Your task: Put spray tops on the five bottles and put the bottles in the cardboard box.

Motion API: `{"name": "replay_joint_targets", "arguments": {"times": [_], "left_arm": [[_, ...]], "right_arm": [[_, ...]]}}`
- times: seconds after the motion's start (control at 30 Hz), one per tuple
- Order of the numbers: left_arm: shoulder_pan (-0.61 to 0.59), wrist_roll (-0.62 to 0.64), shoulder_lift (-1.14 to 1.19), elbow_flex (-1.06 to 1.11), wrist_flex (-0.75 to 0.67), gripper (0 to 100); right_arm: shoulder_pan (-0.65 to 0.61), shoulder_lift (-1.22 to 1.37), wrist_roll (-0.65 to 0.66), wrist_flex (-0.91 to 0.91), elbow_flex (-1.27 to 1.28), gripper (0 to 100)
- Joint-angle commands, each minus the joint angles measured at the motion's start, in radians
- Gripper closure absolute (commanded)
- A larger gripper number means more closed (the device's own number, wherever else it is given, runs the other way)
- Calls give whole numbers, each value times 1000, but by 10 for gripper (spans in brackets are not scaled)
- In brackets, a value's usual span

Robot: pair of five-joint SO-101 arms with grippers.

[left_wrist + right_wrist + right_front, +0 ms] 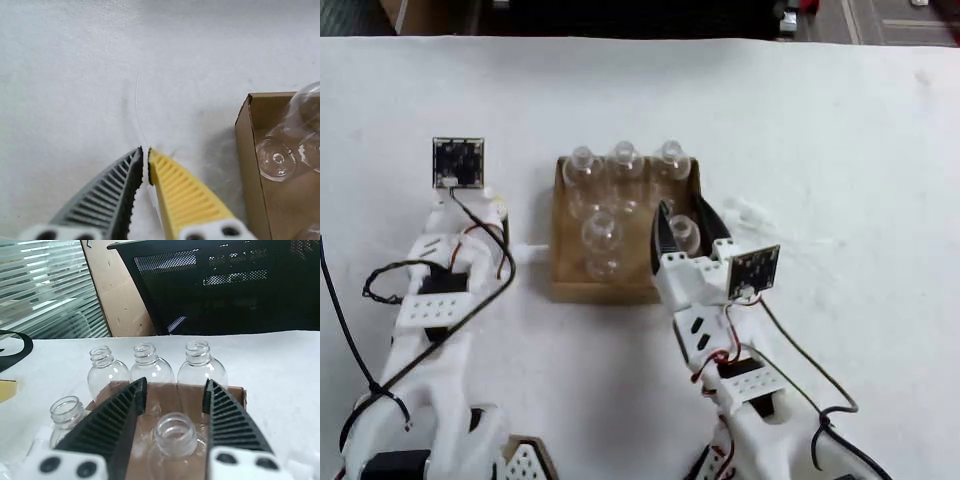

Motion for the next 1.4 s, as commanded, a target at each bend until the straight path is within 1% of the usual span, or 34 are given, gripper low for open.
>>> {"name": "replay_joint_targets", "arguments": {"times": [0.0, 0.17, 0.33, 0.47, 0.7, 0.77, 0.93, 1.17, 1.37], "left_arm": [[2, -12, -7, -29, -29, 980], [2, -12, -7, -29, -29, 980], [2, -12, -7, -29, -29, 980], [2, -12, -7, -29, -29, 980], [2, -12, -7, -28, -29, 980], [2, -12, -7, -28, -29, 980], [2, -12, -10, -28, -26, 980], [1, -12, -13, -28, -23, 980], [1, -12, -13, -21, -23, 980]], "right_arm": [[7, -62, 12, -47, 25, 840], [90, -205, 6, 35, 25, 840], [153, -418, 5, 228, 31, 842], [174, -650, 5, 458, 43, 843], [225, -1136, 6, 974, 40, 841], [243, -1158, 6, 1061, 11, 841], [308, -1053, 12, 1093, -40, 840], [444, -1052, 14, 1092, -21, 840], [456, -1052, 14, 1092, -3, 840]]}}
